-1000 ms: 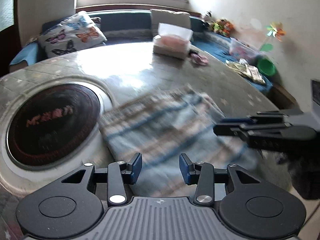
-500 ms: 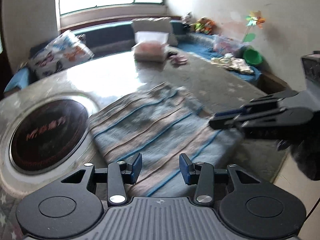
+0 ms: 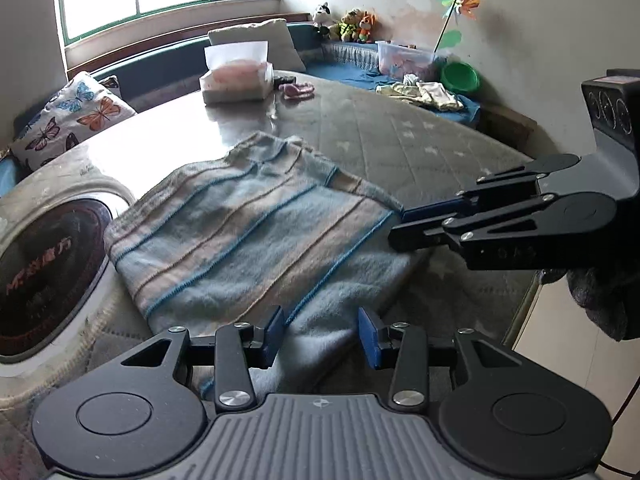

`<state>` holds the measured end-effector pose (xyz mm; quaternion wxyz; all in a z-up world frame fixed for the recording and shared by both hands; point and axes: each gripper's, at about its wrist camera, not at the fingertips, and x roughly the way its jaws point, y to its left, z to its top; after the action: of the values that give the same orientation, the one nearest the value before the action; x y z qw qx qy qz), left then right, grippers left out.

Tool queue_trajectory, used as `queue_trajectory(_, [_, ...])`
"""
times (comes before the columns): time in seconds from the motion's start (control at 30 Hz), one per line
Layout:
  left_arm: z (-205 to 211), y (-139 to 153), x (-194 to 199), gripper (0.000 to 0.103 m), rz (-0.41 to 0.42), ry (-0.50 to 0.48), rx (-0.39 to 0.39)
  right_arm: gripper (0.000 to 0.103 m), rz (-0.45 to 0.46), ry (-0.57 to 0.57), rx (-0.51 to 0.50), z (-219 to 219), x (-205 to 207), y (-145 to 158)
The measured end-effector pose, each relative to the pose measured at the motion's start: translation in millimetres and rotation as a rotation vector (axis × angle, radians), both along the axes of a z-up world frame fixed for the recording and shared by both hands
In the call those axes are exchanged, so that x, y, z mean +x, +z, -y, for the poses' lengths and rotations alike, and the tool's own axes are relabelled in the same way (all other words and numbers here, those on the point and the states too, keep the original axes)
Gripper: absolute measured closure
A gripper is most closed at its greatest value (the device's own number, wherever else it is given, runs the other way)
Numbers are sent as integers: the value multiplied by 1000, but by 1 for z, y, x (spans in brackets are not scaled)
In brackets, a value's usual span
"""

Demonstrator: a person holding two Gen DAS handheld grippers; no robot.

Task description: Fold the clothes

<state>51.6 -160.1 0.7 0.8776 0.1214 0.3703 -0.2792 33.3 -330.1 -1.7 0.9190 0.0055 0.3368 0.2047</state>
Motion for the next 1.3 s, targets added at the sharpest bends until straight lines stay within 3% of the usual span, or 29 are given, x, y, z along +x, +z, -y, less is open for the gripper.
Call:
queue_trajectory(0.3, [-14, 14, -3, 58, 22, 51, -33, 78, 56, 45, -11, -12, -6, 16])
queue_trajectory(0.33, [-17, 14, -4, 58, 25, 64, -31, 74, 60, 58, -8, -15, -7, 17])
queue_trajectory(0.37, [-20, 14, -4, 58, 27, 78, -26, 69, 60, 71, -12, -18, -7, 16])
queue_trajectory(0.7, [-37, 2, -9, 57, 29, 118, 32, 66, 87, 144, -137, -42, -20, -4])
queue_trajectory(0.93, [-41, 2, -10, 56, 24, 133, 27, 65, 112, 168, -107, -48, -21, 5])
queue_trajectory(1.3, [-46, 3, -7, 56, 16, 148, 16, 64, 97, 110, -44, -34, -1, 14])
